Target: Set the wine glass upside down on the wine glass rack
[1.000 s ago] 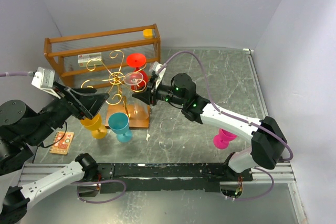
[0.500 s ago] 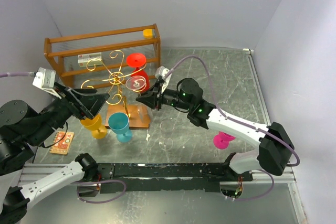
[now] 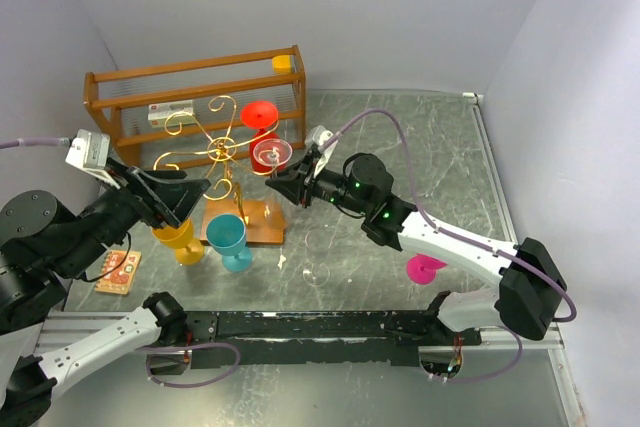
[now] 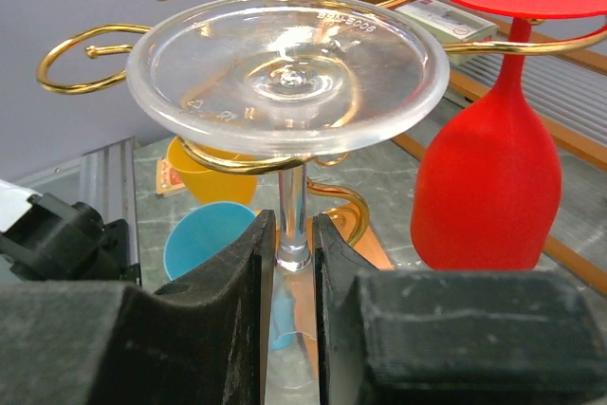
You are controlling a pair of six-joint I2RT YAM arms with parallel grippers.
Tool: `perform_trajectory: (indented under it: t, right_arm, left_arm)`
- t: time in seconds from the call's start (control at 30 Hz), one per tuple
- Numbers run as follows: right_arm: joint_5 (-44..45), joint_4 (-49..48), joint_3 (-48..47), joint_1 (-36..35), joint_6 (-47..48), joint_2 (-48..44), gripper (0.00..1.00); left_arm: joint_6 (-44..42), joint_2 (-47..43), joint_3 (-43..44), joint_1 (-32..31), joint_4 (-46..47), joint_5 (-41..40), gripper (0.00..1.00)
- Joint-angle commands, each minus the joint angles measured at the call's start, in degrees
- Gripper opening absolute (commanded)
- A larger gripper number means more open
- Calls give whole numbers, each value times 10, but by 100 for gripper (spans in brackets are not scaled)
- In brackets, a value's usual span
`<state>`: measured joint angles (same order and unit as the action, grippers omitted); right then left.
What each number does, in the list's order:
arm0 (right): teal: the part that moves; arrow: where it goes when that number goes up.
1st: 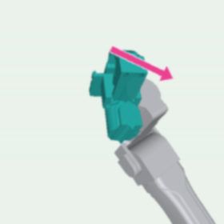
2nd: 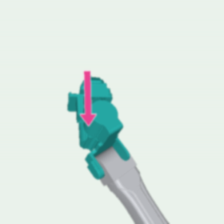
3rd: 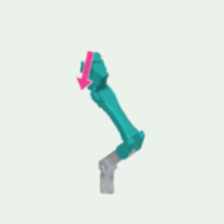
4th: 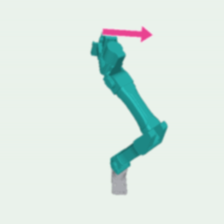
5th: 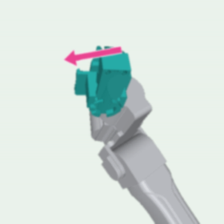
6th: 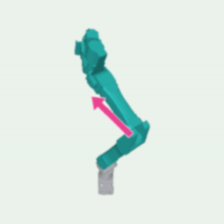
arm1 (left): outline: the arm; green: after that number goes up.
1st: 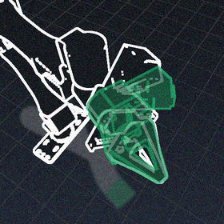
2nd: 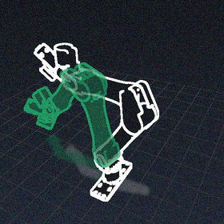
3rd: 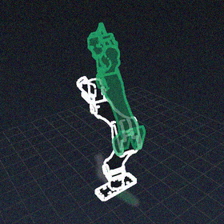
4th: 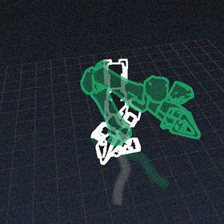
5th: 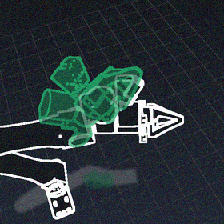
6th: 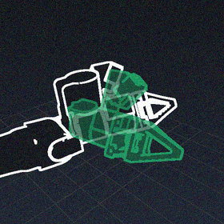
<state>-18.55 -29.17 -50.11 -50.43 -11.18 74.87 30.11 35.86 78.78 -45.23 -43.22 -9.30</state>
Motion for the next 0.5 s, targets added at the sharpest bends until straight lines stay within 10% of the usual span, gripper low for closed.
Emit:
perform_trajectory:
  t: [0.0, 0.47]
  right_arm:
    - [30, -11, -19, -2, 5, 7, 0]
    - [5, 2, -39, -2, 4, 44, 14]
  left_arm:
    - [5, -8, -5, -3, -2, -5, 80]
    - [2, -12, -7, -3, -7, 5, 80]
